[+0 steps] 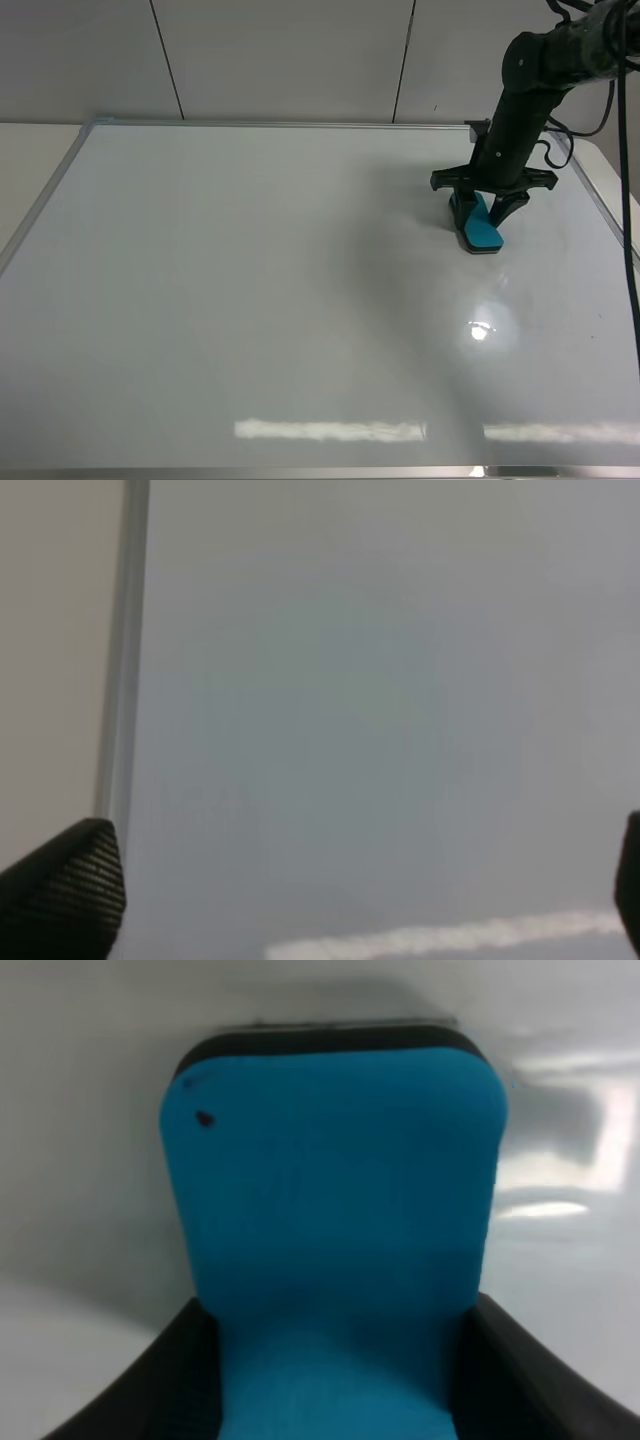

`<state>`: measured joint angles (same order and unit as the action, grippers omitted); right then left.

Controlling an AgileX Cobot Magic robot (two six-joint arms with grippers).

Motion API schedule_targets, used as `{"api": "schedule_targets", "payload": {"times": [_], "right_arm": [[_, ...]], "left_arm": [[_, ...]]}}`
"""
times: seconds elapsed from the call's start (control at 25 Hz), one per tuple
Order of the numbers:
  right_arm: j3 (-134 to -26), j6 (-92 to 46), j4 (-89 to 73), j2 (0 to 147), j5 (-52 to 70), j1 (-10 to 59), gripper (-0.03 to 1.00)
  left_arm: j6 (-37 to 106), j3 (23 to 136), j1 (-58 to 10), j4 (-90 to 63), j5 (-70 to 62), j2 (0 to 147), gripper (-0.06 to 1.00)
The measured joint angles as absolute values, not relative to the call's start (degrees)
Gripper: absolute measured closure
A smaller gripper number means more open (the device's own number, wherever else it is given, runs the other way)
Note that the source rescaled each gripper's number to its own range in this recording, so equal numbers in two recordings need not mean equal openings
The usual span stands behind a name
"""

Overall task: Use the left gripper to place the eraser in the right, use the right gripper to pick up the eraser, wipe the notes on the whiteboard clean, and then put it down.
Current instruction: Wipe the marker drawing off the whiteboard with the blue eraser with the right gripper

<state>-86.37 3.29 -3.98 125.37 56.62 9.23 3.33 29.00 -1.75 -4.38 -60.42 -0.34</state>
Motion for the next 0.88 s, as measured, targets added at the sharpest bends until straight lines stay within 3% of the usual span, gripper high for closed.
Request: {"api": "schedule_targets", "payload": {"times": [0.56, 0.88], "right_arm": [[-86.4, 5.8, -11.4, 125.4, 46.4, -5.8, 0.91], [-86.4, 5.9, -9.3, 125.4, 45.1, -6.6, 0.91]], "left_arm": [[3.3, 29.0, -1.7, -4.4, -60.4, -0.3, -0.05], [3.3, 29.0, -1.7, -4.4, -60.4, -0.3, -0.05]]}}
